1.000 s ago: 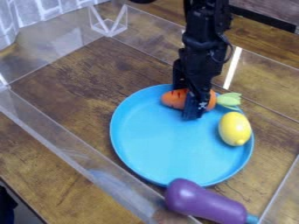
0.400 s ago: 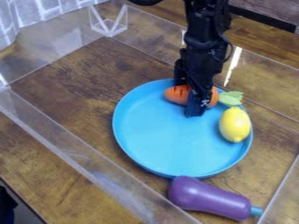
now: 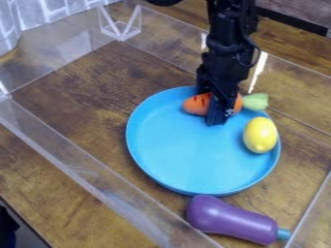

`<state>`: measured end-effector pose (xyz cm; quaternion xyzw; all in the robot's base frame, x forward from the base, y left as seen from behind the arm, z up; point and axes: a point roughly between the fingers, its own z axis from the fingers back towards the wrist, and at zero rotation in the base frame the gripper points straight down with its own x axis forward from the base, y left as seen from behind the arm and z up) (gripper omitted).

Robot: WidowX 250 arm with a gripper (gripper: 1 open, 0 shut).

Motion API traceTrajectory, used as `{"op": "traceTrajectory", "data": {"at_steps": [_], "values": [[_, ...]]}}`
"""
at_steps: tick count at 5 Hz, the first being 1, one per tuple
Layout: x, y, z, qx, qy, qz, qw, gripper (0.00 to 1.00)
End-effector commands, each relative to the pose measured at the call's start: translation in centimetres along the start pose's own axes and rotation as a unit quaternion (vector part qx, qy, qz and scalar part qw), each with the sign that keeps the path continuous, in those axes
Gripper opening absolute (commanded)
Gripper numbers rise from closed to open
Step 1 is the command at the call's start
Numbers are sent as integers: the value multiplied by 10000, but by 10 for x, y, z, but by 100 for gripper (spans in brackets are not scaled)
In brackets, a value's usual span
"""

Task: Remove the carrot from the blue tray and put it on the table

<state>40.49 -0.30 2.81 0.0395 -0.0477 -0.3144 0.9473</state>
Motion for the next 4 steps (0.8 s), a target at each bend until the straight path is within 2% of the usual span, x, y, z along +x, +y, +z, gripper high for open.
{"op": "traceTrajectory", "data": {"at_steps": [1, 4], "values": [[-7, 16, 15, 171, -55, 130, 9998, 0], [-25, 27, 54, 434, 28, 215, 9988, 0]]}}
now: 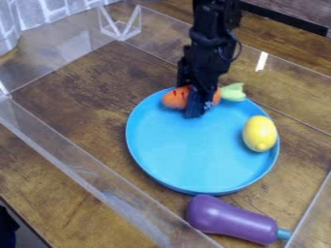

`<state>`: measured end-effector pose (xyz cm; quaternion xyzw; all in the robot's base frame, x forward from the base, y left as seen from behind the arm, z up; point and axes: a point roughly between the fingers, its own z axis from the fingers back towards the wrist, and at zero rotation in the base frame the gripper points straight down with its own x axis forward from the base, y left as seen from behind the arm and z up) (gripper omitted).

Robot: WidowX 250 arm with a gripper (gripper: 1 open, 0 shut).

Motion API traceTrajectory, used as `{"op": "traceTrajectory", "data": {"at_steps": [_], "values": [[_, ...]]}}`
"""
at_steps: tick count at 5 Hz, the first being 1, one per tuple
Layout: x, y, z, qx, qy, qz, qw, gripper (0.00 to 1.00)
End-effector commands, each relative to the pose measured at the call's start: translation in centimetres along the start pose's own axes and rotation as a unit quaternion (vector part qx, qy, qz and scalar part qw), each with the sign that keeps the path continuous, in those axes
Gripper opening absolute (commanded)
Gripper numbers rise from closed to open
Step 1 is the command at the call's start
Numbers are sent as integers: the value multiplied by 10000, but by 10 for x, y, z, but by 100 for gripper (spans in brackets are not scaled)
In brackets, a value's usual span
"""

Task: Remove the carrot from the blue tray and put it on the table

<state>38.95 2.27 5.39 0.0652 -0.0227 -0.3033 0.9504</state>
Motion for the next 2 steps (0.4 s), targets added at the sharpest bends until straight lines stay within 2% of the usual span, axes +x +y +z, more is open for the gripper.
{"op": "traceTrajectory", "data": {"at_steps": [1, 2], "values": [[-9, 21, 46, 392, -322, 165, 9986, 0], [-15, 23, 60, 516, -344, 146, 9980, 0]]}}
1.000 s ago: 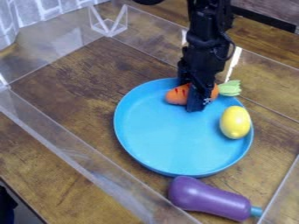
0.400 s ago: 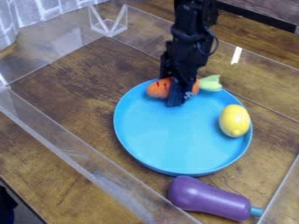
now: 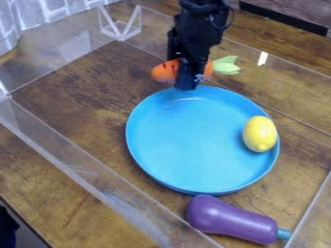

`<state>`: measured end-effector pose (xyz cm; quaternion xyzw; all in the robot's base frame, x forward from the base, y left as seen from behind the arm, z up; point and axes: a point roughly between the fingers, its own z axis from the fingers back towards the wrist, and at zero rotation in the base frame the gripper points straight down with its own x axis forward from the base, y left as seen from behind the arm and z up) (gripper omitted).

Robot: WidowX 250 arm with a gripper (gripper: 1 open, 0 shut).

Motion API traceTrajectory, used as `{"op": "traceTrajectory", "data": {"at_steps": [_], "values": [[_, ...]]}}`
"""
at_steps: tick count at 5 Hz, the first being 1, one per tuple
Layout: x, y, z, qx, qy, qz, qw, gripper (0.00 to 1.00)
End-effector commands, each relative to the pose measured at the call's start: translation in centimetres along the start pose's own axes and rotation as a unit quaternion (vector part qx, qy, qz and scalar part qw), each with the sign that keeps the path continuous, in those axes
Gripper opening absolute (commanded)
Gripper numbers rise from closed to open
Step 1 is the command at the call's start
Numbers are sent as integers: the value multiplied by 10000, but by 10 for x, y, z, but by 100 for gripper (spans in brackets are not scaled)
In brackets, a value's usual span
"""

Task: Remove the carrot from the blue tray and put it on the table

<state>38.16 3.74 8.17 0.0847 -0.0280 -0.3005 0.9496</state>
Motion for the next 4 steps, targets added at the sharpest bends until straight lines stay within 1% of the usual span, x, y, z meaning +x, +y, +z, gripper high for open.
{"op": "traceTrajectory", "data": {"at_steps": [1, 3, 4], "values": [[-10, 20, 41, 409, -298, 105, 9987, 0], [-34, 25, 44, 464, -145, 99, 9988, 0], [-46, 31, 40, 460, -39, 137, 9988, 0]]}}
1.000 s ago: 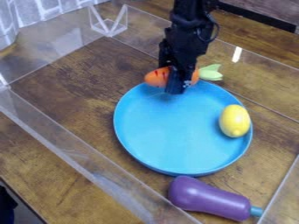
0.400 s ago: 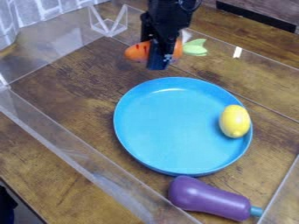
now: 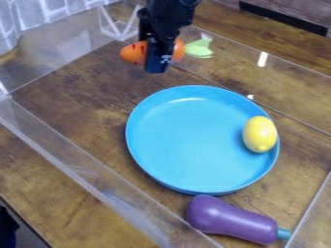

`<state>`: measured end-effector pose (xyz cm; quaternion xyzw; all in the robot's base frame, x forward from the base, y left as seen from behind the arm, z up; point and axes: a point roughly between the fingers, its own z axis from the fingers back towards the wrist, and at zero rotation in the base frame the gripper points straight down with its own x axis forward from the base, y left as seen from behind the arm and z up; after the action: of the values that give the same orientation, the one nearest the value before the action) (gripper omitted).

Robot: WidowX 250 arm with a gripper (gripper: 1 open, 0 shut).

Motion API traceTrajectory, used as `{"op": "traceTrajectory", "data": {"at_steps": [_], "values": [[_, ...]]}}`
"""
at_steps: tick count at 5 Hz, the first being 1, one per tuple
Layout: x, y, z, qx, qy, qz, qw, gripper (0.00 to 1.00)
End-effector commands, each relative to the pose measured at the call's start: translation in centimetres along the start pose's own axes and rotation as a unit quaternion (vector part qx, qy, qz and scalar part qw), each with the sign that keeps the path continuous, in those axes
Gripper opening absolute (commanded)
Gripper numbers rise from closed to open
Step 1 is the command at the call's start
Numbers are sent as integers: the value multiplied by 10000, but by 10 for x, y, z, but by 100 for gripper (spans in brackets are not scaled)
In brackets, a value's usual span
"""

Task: Remove the carrot from the blue tray and put it on the table

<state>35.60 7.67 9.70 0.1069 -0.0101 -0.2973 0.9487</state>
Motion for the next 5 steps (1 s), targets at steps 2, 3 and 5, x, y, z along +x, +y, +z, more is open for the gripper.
{"op": "traceTrajectory", "data": {"at_steps": [2, 3, 5], "values": [[-19, 22, 13, 262, -66, 166, 9995, 0], [-24, 26, 2, 230, 50, 154, 9996, 0], [-37, 31, -20, 152, 257, 102, 9995, 0]]}}
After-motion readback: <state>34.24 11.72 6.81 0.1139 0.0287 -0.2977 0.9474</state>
